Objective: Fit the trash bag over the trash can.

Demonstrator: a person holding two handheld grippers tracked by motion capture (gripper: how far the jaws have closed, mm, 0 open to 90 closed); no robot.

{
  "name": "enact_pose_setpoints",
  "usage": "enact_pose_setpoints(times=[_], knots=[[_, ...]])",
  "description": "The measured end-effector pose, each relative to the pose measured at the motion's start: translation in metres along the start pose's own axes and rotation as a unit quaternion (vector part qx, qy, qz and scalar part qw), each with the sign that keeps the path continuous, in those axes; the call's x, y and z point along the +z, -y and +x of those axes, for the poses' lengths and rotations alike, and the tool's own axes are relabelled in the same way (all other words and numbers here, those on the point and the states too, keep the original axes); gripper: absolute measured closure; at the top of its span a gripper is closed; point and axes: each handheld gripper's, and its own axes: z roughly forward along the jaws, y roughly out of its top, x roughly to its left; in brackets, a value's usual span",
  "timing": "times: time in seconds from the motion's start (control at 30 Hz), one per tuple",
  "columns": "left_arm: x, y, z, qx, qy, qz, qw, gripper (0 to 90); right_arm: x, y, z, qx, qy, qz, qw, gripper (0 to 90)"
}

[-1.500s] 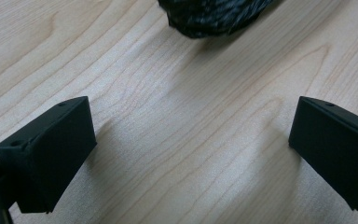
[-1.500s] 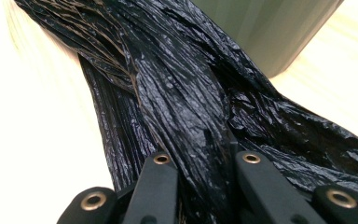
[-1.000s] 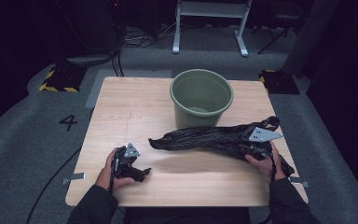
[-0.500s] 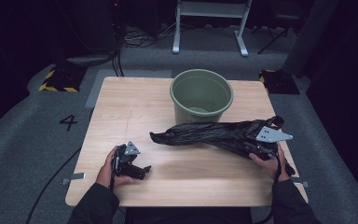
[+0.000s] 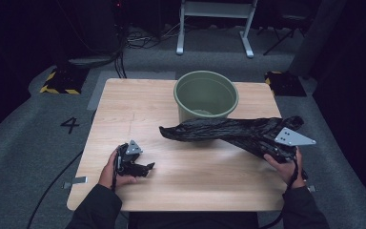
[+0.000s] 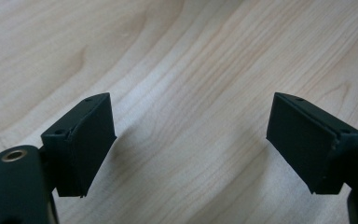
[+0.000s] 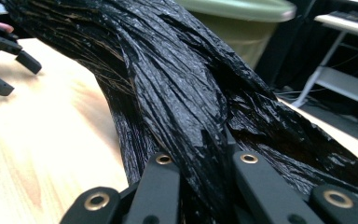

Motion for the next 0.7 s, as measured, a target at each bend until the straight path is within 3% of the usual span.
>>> enact_pose_setpoints(times=[0.07,0.1,0.23,0.47,0.57,0.67,0.7], knots=[[-0.002,-0.002,0.0,0.0,-0.003,-0.006,1.0,15.5,-0.007,-0.001,-0.003,0.003,0.009,-0.007,0.9999,85.9],[-0.006,-0.005,-0.001,0.017,-0.013,-0.008,0.9997,15.5,-0.01,-0.002,-0.005,0.005,0.015,-0.011,0.9998,85.9],[-0.022,-0.017,-0.001,0.014,-0.017,-0.047,0.9987,15.8,-0.022,-0.005,-0.008,0.014,0.027,-0.026,0.9992,86.0],[-0.025,-0.022,0.0,0.02,-0.02,-0.061,0.9977,15.8,-0.038,-0.008,-0.011,0.013,0.042,-0.046,0.998,86.0],[-0.032,-0.027,0.002,0.024,-0.028,-0.082,0.996,15.7,-0.041,-0.014,-0.013,0.009,0.062,-0.046,0.997,86.0],[-0.037,-0.031,0.003,0.023,-0.031,-0.097,0.9945,15.8,-0.041,-0.017,-0.014,0.009,0.062,-0.053,0.9966,86.0],[-0.041,-0.035,0.003,0.018,-0.029,-0.112,0.9931,15.8,-0.04,-0.02,-0.015,0.01,0.064,-0.053,0.9965,86.0]])
